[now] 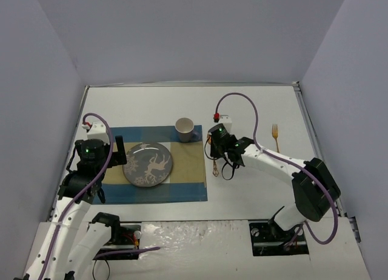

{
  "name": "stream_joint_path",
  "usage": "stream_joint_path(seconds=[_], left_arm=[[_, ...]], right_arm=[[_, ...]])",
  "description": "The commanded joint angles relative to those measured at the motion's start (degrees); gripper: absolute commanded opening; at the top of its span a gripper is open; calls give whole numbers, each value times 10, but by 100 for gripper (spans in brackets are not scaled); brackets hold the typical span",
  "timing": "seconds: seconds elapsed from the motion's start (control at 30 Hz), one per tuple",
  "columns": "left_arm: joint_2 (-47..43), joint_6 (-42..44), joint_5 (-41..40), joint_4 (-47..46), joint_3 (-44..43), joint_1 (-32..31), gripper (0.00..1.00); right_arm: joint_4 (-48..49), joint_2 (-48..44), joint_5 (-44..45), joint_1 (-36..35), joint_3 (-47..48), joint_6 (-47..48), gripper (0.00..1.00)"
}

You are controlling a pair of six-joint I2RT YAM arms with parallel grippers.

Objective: Set the dinner table for one person

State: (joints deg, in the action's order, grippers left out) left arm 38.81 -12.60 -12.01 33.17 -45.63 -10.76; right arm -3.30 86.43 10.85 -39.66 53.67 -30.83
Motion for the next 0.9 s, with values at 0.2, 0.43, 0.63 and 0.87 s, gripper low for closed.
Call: stream_joint_path(seconds=[0.2,0.43,0.63,0.87], left_arm=[[-2,1,0,-21,-28,3,97],[-5,1,-4,-19,-29,3,97],[-7,0,-6,-18,-29,3,97],[-3,-1,-2,-21,-28,1,97]], right_arm=[[-32,41,78,-131,54,-123,0],[-32,120,107,-171,110,-143,0],[-32,164,133,-183,144,-160,0],[-34,187,140,-183,158,-178,0]])
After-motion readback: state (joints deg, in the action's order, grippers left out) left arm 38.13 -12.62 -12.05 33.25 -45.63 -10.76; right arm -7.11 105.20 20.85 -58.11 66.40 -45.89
